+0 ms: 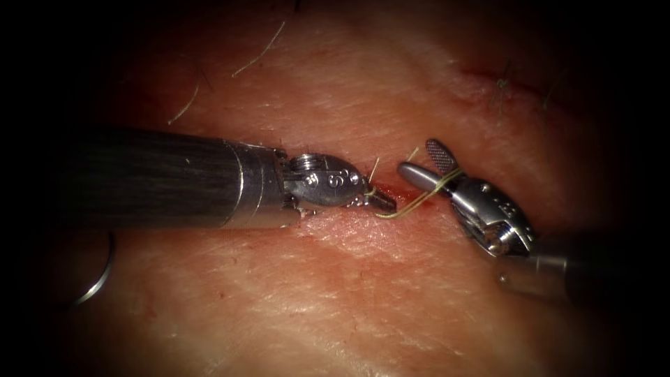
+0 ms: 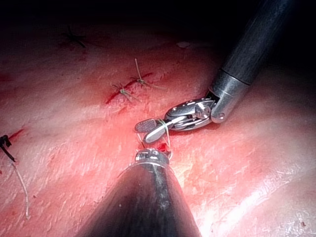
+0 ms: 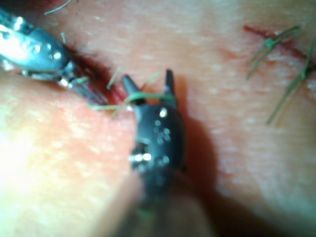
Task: Wound Closure
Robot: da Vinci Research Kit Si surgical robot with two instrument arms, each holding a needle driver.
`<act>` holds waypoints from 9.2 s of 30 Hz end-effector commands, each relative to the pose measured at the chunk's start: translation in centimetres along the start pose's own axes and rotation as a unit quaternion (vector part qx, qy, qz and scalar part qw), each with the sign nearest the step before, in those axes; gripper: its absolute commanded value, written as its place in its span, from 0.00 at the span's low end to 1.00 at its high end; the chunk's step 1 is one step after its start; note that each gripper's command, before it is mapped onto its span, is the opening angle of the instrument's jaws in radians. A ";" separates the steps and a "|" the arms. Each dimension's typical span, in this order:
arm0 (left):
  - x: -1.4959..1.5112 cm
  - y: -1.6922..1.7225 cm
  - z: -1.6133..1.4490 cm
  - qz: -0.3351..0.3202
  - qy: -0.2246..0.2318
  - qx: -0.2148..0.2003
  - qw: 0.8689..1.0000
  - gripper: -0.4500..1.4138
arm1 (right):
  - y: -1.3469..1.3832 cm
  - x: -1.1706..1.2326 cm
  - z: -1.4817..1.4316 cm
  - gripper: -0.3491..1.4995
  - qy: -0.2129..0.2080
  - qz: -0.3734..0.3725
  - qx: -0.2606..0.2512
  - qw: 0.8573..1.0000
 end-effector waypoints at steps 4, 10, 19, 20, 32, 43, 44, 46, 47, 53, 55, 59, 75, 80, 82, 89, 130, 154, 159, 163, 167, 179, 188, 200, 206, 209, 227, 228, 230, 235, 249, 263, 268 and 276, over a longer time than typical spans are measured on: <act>0.00 -0.01 0.08 0.000 0.000 -0.001 1.000 0.00 | 0.00 -0.17 0.20 0.76 -0.014 0.010 0.017 1.000; 0.00 -0.02 0.07 0.001 0.000 -0.002 1.000 0.00 | -0.09 -0.25 0.33 0.73 -0.028 0.024 0.039 0.999; -0.02 -0.01 0.03 0.002 0.000 -0.001 1.000 0.00 | -0.15 -0.31 0.25 0.00 -0.043 0.028 0.067 0.996; -0.02 -0.01 0.03 0.002 0.000 -0.001 1.000 0.00 | -0.16 -0.31 0.23 0.00 -0.044 0.028 0.071 0.996; 0.05 -0.12 -0.20 -0.001 -0.001 0.008 1.000 0.00 | -0.16 -0.19 0.06 0.00 -0.030 -0.007 0.052 0.998; 0.16 -0.75 -0.54 -0.018 -0.004 0.025 1.000 0.00 | -0.46 -0.11 -0.20 0.00 -0.003 -0.048 0.056 0.997; 0.16 -0.75 -0.54 -0.018 -0.004 0.025 1.000 0.00 | -0.46 -0.11 -0.20 0.00 -0.003 -0.048 0.056 0.997; 0.17 -0.84 -0.50 -0.019 -0.007 0.027 0.999 0.00 | -0.52 -0.14 -0.24 0.00 0.000 -0.051 0.057 0.997; 0.18 -0.90 -0.48 -0.020 -0.007 0.028 0.999 0.00 | -0.54 -0.15 -0.25 0.00 0.002 -0.051 0.057 0.997; 0.23 -1.26 -0.43 -0.027 -0.011 0.033 0.999 0.00 | -0.65 -0.24 -0.33 0.00 0.004 -0.056 0.058 0.997; 0.26 -1.40 -0.43 -0.031 -0.012 0.035 0.999 0.00 | -0.69 -0.29 -0.35 0.00 0.007 -0.057 0.058 0.997; 0.32 -1.68 -0.46 -0.037 -0.011 0.037 0.999 0.00 | -0.74 -0.38 -0.38 0.00 0.005 -0.061 0.058 0.996; 0.78 -2.63 -0.68 -0.075 0.005 0.065 0.995 0.00 | -0.87 -0.59 -0.52 0.00 -0.013 -0.070 0.069 0.995; 0.81 -2.74 -0.65 -0.081 0.009 0.072 0.994 0.00 | -0.98 -0.67 -0.59 0.00 -0.016 -0.072 0.076 0.994; 0.83 -2.81 -0.65 -0.084 0.012 0.076 0.993 0.00 | -1.03 -0.72 -0.61 0.00 -0.019 -0.074 0.080 0.994; 0.89 -3.07 -0.62 -0.093 0.018 0.089 0.992 0.00 | -1.15 -0.91 -0.72 0.00 -0.029 -0.084 0.097 0.991; 0.66 -2.32 -0.85 -0.078 -0.001 0.087 0.993 0.00 | -1.46 -0.99 -0.86 0.79 -0.068 -0.100 0.141 0.983; 0.69 -0.74 -1.44 -0.078 -0.015 0.083 0.993 0.00 | -1.60 0.05 -0.48 0.64 -0.108 -0.161 0.218 0.957; 0.62 -0.76 -1.59 -0.070 -0.060 0.108 0.990 0.00 | -1.49 0.02 0.02 0.62 -0.115 -0.169 0.222 0.953; 0.55 -0.73 -1.70 -0.069 -0.068 0.106 0.990 0.00 | -1.40 0.02 0.29 0.60 -0.110 -0.182 0.214 0.953; 0.50 -0.61 -1.78 -0.069 -0.070 0.107 0.989 0.00 | -1.28 0.03 0.57 0.59 -0.109 -0.185 0.206 0.955; 0.59 -0.08 -1.82 -0.074 -0.038 0.120 0.989 0.00 | -1.10 0.03 1.16 0.49 -0.096 -0.203 0.167 0.960; 0.53 0.41 -1.61 -0.079 0.022 0.120 0.989 0.00 | -0.83 0.10 1.24 0.37 -0.050 -0.198 0.132 0.970; 0.32 0.68 -1.19 -0.062 0.046 0.115 0.990 0.00 | -0.67 0.42 0.94 0.26 0.022 -0.173 0.112 0.978; 0.24 0.77 -1.03 -0.061 0.048 0.111 0.991 0.00 | -0.62 0.54 0.89 0.25 0.027 -0.169 0.095 0.981; 0.22 0.82 -1.02 -0.062 0.049 0.110 0.991 0.00 | -0.58 0.51 0.93 0.26 0.008 -0.178 0.088 0.980; -0.26 0.70 -0.58 -0.069 0.031 0.099 0.992 0.00 | -0.64 0.81 0.66 0.25 0.091 -0.147 0.102 0.980; -0.28 0.67 -0.55 -0.071 0.028 0.099 0.992 0.00 | -0.65 0.84 0.65 0.26 0.093 -0.142 0.107 0.980; -0.33 0.60 -0.39 -0.069 0.018 0.098 0.993 0.00 | -0.65 0.92 0.61 0.32 0.093 -0.128 0.125 0.980; -0.37 0.49 -0.24 -0.070 0.009 0.091 0.993 0.00 | -0.64 0.94 0.60 0.38 0.095 -0.100 0.164 0.977; -0.62 -0.19 -0.04 -0.078 -0.023 0.079 0.994 0.00 | -0.62 0.79 0.44 0.38 0.064 -0.068 0.365 0.926; -0.65 -0.50 -0.01 -0.083 -0.039 0.075 0.993 0.00 | -0.73 0.74 0.31 0.38 0.011 -0.174 0.496 0.851; -0.55 -0.58 0.08 -0.087 -0.042 0.078 0.992 0.00 | -0.79 0.72 0.33 0.40 -0.018 -0.221 0.525 0.822; -0.45 -0.55 0.06 -0.094 -0.042 0.076 0.992 0.00 | -0.74 0.67 0.37 0.41 -0.056 -0.269 0.556 0.784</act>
